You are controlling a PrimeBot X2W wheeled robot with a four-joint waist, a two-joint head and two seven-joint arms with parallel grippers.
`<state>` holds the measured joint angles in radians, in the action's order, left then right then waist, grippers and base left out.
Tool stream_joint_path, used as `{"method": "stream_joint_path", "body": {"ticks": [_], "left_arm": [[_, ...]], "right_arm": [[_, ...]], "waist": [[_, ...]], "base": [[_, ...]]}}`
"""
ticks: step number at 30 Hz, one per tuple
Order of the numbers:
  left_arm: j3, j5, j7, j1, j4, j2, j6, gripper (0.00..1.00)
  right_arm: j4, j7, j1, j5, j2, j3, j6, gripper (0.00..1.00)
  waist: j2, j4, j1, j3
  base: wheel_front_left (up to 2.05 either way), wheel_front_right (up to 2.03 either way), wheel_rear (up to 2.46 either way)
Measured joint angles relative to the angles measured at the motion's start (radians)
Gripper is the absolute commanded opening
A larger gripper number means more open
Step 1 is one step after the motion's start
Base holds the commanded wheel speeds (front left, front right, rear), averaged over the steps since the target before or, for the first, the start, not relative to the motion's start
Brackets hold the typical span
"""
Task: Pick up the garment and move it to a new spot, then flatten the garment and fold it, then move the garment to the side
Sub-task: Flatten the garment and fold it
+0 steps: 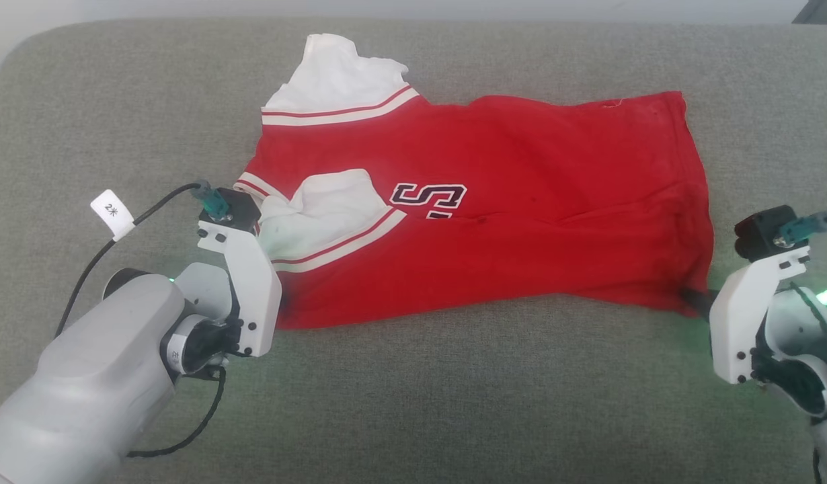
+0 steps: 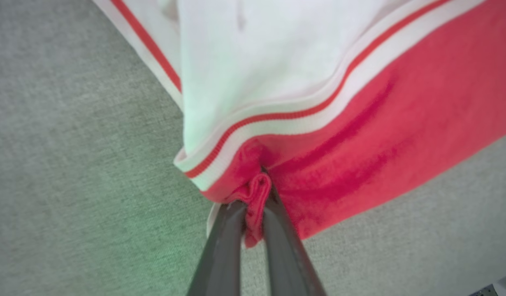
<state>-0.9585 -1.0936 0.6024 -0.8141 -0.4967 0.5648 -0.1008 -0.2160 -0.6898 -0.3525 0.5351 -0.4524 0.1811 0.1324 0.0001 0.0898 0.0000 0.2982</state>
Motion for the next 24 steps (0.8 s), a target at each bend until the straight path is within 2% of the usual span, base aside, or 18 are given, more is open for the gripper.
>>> {"method": "stream_joint_path", "body": {"ticks": [7, 14, 20, 22, 24], "left_arm": [[-0.001, 0.002, 0.004, -0.007, 0.006, 0.011, 0.005, 0.0], [0.002, 0.003, 0.039, -0.011, 0.088, 0.067, -0.028, 0.0], [-0.006, 0.004, 0.096, 0.015, 0.216, 0.127, -0.095, 0.0], [-0.015, 0.004, 0.123, 0.046, 0.29, 0.157, -0.138, 0.0], [-0.02, 0.003, 0.131, 0.066, 0.338, 0.174, -0.162, 0.0]], "right_arm": [[0.019, -0.011, -0.005, -0.001, -0.037, -0.027, 0.0, 0.0], [0.077, -0.056, 0.001, 0.035, -0.089, -0.048, 0.0, 0.0], [0.159, -0.119, 0.062, 0.079, -0.132, -0.056, 0.0, 0.0], [0.209, -0.141, 0.107, 0.097, -0.15, -0.071, 0.0, 0.0], [0.238, -0.163, 0.141, 0.105, -0.156, -0.083, 0.0, 0.0]], "waist": [[0.0, 0.003, 0.0, -0.016], [-0.0001, 0.006, 0.0, -0.026], [0.0, 0.013, 0.0, -0.032], [0.0, 0.016, 0.0, -0.033], [0.0, 0.017, 0.0, -0.033]], "base": [[0.0, 0.0, 0.0], [0.0, 0.0, 0.0], [0.0, 0.0, 0.0], [0.0, 0.0, 0.0], [0.0, 0.0, 0.0]]}}
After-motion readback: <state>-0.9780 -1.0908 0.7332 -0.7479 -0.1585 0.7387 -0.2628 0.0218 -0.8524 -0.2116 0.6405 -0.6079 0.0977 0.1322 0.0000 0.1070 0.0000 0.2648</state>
